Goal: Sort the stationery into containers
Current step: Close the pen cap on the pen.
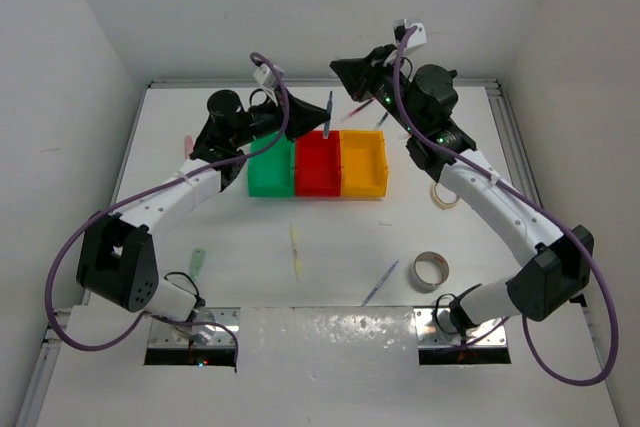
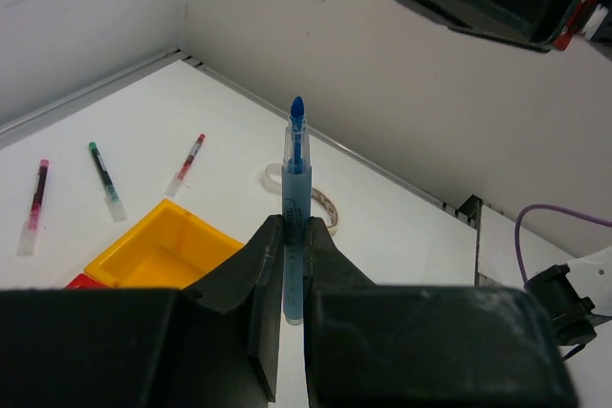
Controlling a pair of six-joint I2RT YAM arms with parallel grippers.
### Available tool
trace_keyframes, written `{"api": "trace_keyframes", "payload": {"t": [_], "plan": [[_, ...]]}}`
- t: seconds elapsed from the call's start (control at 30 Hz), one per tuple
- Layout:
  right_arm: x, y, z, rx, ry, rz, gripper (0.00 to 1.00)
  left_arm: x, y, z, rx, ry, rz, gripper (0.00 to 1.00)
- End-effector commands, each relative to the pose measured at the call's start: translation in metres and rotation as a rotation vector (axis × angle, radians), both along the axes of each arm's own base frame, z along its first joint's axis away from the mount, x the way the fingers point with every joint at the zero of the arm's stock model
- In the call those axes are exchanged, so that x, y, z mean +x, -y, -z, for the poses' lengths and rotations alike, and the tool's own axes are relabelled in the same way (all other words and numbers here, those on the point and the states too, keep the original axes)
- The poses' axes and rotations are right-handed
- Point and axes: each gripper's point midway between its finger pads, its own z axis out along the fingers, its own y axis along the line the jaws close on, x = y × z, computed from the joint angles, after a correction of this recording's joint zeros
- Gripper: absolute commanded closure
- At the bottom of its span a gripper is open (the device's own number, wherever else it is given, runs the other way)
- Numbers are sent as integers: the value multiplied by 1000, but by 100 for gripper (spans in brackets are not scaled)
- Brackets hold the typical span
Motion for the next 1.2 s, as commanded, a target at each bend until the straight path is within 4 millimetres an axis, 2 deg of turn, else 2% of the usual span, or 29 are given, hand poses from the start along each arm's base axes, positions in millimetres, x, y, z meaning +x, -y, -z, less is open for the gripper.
{"api": "trace_keyframes", "payload": {"t": [0.0, 0.33, 0.53, 0.73, 1.0, 1.17], "plan": [[-6, -7, -6, 26, 36, -23, 100, -7, -5, -30, -63, 70, -1, 100], [-12, -13, 19, -15, -16, -20, 100, -5, -4, -30, -75, 53, -20, 100], [-14, -9, 15, -29, -2, -6, 100, -5, -5, -25, -70, 36, -26, 100], [-11, -6, -6, -51, 44, 12, 100, -5, -3, -19, -58, 17, -27, 100], [-10, -2, -10, -61, 62, 31, 100, -4, -4, -16, -52, 11, -34, 100], [-9, -2, 0, -78, 38, 35, 100, -4, -4, -16, -55, 12, -37, 100]]}}
